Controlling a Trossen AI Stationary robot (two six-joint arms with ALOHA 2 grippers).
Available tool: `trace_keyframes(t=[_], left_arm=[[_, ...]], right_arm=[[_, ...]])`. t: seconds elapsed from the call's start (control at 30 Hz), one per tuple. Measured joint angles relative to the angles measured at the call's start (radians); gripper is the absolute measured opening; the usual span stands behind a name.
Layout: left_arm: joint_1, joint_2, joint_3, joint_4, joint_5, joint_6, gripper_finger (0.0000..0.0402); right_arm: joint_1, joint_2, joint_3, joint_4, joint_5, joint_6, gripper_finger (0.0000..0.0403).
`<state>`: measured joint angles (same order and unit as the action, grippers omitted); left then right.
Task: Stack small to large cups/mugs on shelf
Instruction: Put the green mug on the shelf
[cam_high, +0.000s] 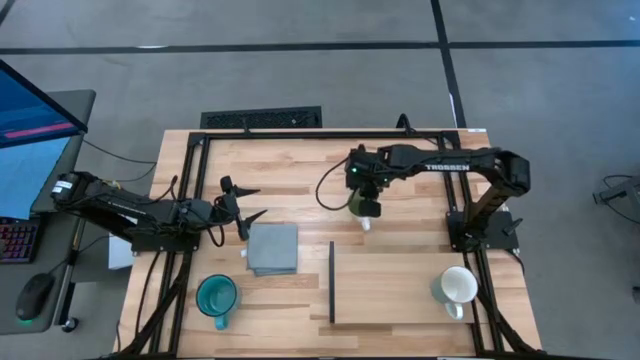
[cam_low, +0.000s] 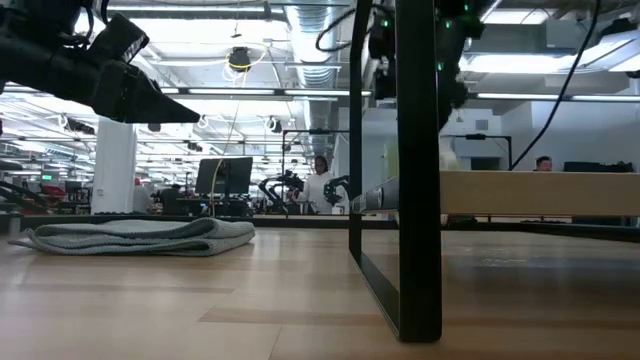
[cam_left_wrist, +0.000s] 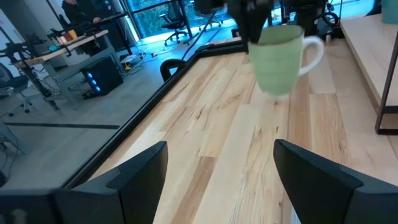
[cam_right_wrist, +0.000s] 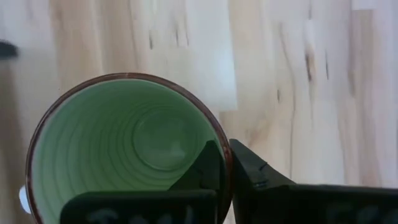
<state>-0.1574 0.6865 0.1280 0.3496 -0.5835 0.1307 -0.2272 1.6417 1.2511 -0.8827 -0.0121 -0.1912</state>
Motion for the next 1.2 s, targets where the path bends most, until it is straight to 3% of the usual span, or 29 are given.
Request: trace_keyframes(t=[0.27, 0.43, 0.77, 0.97, 1.2], left_arm=[[0.0, 0.0, 0.0, -0.001, 0.0, -0.014, 0.0284], [0.0, 0.0, 0.0, -0.036, 0.0, -0.092, 0.0284], [0.0, 0.0, 0.0, -0.047, 0.002, -0.153, 0.0284], [0.0, 0.0, 0.0, -0.044, 0.003, -0.159, 0.0284], [0.0, 0.0, 0.0, -0.042, 0.003, -0.188, 0.0284]], right_arm=[[0.05, -0.015, 0.154, -0.233, -0.009, 0.143, 0.0023], [0.131, -0.085, 0.167, -0.286, -0.012, 0.243, 0.0023], [0.398, -0.24, 0.169, -0.389, 0.135, 0.479, 0.0023], [0.572, -0.24, 0.165, -0.467, 0.201, 0.664, 0.0023], [0.736, -0.24, 0.087, -0.442, 0.217, 0.871, 0.0023]])
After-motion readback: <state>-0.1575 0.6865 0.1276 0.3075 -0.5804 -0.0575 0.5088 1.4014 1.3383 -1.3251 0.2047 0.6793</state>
